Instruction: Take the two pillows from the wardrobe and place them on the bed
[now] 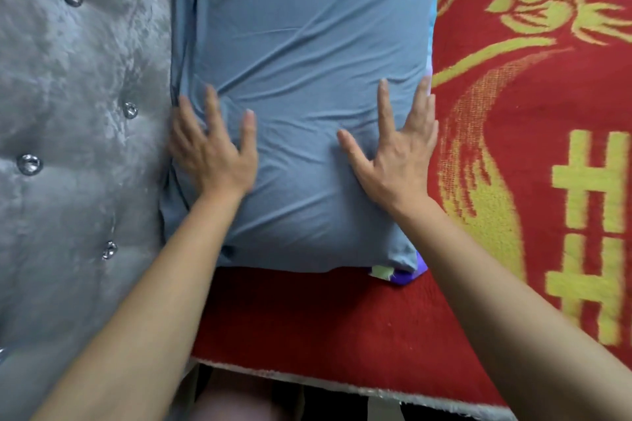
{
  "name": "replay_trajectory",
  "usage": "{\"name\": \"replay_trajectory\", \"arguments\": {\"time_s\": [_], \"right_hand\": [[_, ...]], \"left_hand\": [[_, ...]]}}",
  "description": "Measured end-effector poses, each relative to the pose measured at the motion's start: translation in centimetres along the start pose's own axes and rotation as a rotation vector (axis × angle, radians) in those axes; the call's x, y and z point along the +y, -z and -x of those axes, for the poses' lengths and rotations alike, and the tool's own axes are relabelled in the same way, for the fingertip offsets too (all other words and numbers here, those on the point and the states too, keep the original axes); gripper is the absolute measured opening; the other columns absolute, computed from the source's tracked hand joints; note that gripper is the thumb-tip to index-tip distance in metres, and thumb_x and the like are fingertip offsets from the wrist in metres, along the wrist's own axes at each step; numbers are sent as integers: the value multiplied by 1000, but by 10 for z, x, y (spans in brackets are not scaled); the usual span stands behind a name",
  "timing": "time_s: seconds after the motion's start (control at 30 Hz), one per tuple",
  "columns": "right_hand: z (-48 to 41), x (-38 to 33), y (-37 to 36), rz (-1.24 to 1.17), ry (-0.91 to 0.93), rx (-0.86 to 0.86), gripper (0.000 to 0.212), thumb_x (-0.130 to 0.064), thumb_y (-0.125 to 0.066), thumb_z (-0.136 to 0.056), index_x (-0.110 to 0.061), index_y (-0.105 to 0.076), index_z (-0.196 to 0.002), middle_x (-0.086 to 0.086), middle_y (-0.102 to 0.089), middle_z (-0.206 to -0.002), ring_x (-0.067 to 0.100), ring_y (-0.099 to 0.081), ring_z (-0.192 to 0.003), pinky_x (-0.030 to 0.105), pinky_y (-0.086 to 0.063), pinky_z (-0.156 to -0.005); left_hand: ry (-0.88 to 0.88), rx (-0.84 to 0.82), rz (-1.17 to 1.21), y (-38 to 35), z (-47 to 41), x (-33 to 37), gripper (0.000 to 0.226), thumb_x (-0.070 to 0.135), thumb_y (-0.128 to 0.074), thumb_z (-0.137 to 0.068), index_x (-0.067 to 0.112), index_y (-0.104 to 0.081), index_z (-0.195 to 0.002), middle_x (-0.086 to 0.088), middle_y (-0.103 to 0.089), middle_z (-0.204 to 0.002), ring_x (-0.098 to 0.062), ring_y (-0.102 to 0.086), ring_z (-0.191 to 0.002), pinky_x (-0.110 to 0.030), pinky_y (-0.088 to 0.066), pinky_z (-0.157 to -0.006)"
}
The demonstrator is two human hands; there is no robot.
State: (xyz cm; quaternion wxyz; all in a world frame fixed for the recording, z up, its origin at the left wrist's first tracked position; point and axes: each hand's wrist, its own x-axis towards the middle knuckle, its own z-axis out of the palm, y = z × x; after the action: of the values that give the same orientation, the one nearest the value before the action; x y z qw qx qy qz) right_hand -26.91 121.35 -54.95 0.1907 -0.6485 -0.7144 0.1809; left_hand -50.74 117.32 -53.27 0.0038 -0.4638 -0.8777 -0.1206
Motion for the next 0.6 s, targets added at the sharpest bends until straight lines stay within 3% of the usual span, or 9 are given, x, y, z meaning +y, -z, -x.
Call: {"name": "replay_trajectory", "arguments": {"time_s": [0.07, 0.13, 0.4, 0.6], "right_hand": [[21, 2, -8, 12, 54, -68, 85, -77, -38, -86, -32, -19, -156, 19, -2, -164, 43, -1, -149, 58, -12, -118], [42, 8, -15, 31, 35, -116, 84, -76, -36, -87, -33, -17, -156, 15, 0, -165, 41, 1, -150, 60, -12, -117], [78, 26, -14, 64, 125, -125, 80, -68, -37, -93, -24, -18, -157, 19, -4, -164, 39, -1, -150, 54, -12, -120], [84, 40, 24, 272, 241, -383, 82, -72, -26, -92, -24, -10, -158, 21, -5, -163, 43, -13, -148, 51, -23, -117]], "left_hand": [[-108, -131, -43, -13, 36, 5, 70, 65, -28, -92, 31, -17, -152, -16, -13, -161, -37, -14, -147, -59, -9, -114], [-102, -189, -41, -22, 57, 5, 72, 66, -23, -92, 31, -13, -153, -14, -7, -162, -35, -5, -149, -64, -5, -114], [-161, -186, -31, -20, 96, -9, 69, 59, -25, -96, 23, -14, -154, -16, -9, -162, -34, -5, -149, -59, -5, -118], [-170, -427, -164, 22, 111, -9, 69, 57, -20, -97, 22, -4, -154, -13, -1, -163, -31, -1, -149, -56, -7, -119]]}}
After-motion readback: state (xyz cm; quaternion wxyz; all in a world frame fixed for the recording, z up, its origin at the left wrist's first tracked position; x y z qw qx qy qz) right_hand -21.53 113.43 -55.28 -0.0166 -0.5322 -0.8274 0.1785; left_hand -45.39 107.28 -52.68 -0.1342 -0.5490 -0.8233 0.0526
